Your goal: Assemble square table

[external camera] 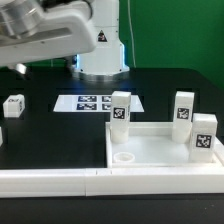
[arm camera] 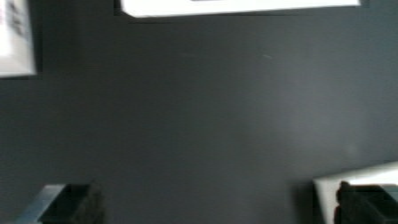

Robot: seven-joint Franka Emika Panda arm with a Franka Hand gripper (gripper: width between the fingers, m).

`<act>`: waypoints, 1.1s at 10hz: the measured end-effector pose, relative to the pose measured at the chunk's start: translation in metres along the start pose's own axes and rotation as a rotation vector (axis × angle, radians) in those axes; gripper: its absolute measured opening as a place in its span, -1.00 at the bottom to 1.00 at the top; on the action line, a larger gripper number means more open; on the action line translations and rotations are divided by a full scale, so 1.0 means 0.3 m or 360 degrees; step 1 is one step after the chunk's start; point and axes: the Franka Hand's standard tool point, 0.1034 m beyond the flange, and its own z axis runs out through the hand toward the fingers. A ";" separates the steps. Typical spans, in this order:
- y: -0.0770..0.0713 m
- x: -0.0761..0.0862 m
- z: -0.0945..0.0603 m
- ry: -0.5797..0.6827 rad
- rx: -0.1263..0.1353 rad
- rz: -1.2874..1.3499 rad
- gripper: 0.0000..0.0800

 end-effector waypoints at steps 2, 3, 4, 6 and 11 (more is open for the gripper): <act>0.028 0.002 0.030 0.0063 -0.0021 -0.0024 0.62; 0.028 0.005 0.030 0.0064 -0.0023 -0.0025 0.62; 0.028 0.005 0.032 0.0063 -0.0023 -0.0025 0.62; 0.039 0.000 0.051 0.0054 -0.0028 -0.0035 0.62; 0.238 -0.086 0.242 0.0094 -0.0127 -0.0212 0.62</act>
Offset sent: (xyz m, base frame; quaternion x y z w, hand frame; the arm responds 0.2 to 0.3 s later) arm 0.0000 0.0000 0.0000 0.0000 0.0000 0.0000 1.0000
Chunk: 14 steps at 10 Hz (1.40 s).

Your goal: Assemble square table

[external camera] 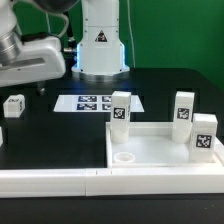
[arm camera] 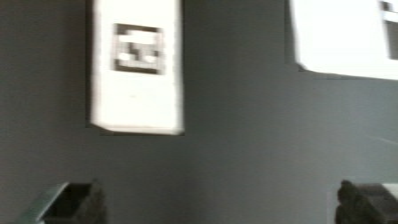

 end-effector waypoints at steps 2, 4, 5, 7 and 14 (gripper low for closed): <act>0.000 0.000 0.004 -0.0003 -0.0002 -0.0002 0.62; -0.002 -0.002 0.007 -0.0015 0.0003 -0.0001 0.62; 0.008 -0.009 0.022 -0.0047 0.0001 0.0004 0.62; 0.086 -0.049 0.081 -0.0274 -0.0078 0.0044 0.62; 0.068 -0.048 0.113 -0.0871 0.0009 0.0240 0.62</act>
Offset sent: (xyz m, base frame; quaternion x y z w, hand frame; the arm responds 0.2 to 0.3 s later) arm 0.0000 0.0000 0.0000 0.0000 0.0000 0.0000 1.0000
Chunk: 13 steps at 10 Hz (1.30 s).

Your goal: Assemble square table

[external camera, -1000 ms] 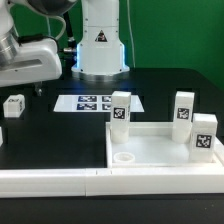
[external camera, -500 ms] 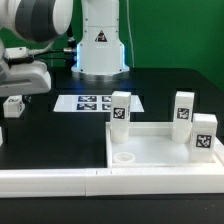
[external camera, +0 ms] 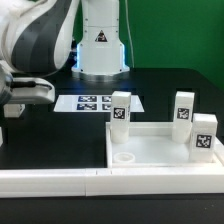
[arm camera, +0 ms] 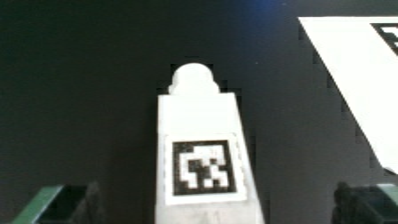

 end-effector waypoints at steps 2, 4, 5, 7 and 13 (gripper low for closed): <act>0.023 0.013 0.034 0.0032 -0.0012 0.0002 0.62; 0.025 0.015 0.052 0.0038 -0.0015 0.0004 0.62; 0.026 0.015 0.052 0.0038 -0.0015 0.0005 0.30; 0.026 0.015 0.052 0.0038 -0.0015 0.0006 -0.04; 0.027 0.015 0.052 0.0038 -0.0014 0.0006 -0.28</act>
Offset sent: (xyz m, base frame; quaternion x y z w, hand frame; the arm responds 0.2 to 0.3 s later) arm 0.0000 0.0000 0.0000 0.0000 0.0000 0.0000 1.0000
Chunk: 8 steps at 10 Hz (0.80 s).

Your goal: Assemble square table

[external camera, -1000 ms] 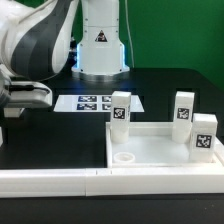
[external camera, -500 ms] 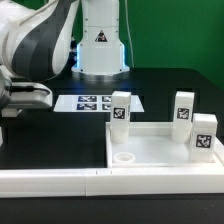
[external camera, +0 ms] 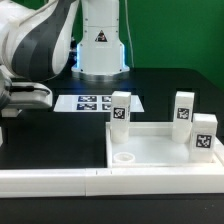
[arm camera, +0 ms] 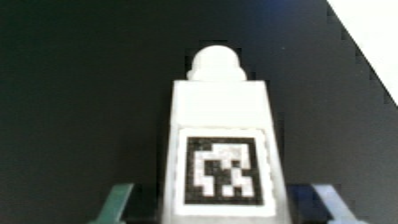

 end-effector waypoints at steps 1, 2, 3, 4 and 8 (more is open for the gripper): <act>-0.009 -0.008 -0.015 -0.0015 0.0005 -0.0001 -0.28; -0.044 -0.031 -0.087 -0.0019 0.0011 -0.0021 -0.28; -0.075 -0.053 -0.161 0.0007 0.0010 -0.0042 -0.27; -0.100 -0.082 -0.215 0.0031 0.0015 -0.0046 -0.27; -0.118 -0.098 -0.285 0.0220 -0.0007 -0.0041 -0.27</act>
Offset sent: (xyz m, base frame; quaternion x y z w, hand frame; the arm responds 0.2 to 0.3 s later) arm 0.0425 0.0243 0.0769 0.0056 -0.0226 -0.0018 0.9997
